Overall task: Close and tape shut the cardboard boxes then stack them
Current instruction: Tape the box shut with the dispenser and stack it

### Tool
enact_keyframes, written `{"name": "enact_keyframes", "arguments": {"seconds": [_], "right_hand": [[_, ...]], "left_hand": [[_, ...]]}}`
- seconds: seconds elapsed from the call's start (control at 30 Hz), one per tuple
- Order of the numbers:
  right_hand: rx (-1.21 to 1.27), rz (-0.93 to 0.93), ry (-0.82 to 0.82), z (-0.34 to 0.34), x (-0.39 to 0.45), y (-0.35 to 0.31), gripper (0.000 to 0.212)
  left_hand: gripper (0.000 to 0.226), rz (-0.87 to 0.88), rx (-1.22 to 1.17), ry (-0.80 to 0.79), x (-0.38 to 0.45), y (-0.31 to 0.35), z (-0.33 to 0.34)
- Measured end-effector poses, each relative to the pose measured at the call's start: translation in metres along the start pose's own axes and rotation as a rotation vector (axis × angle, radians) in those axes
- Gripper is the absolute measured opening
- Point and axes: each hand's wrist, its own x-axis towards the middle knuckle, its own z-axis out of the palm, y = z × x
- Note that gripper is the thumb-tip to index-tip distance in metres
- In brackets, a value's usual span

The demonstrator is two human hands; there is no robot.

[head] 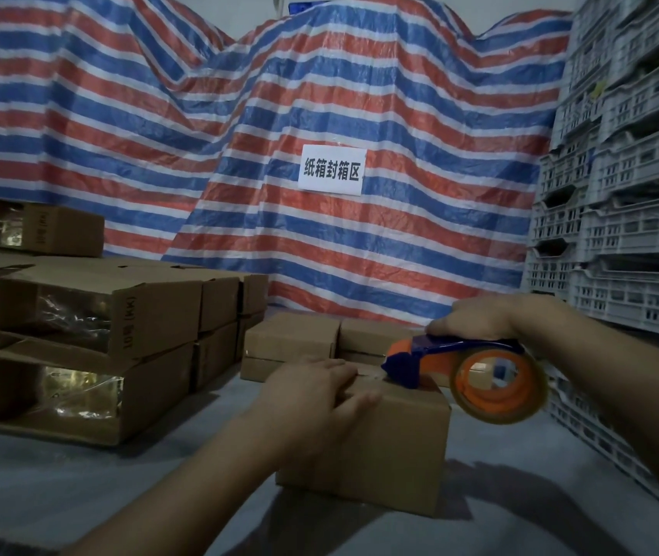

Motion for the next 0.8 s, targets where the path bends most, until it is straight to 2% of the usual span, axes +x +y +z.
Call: {"name": "enact_keyframes", "arguments": {"seconds": [0.17, 0.27, 0.4, 0.53, 0.7, 0.8], "right_hand": [[0.149, 0.025, 0.077, -0.007, -0.014, 0.026, 0.050], [0.159, 0.059, 0.053, 0.003, -0.027, 0.051, 0.053], [0.236, 0.069, 0.079, 0.028, -0.029, 0.060, 0.046], [0.311, 0.049, 0.073, 0.036, -0.033, 0.061, 0.044], [0.336, 0.003, 0.072, 0.038, -0.040, 0.061, 0.043], [0.350, -0.026, 0.092, 0.043, -0.039, 0.065, 0.044]], "left_hand": [[0.067, 0.013, 0.026, 0.042, 0.000, -0.003, 0.003], [0.068, 0.022, 0.033, 0.047, -0.001, -0.002, 0.002], [0.066, -0.001, 0.039, -0.007, -0.001, 0.006, -0.006], [0.062, -0.004, 0.167, -0.072, 0.019, 0.031, -0.018], [0.076, 0.118, -0.013, -0.215, 0.034, 0.064, 0.001], [0.071, 0.155, 0.008, -0.156, 0.032, 0.063, 0.011]]}}
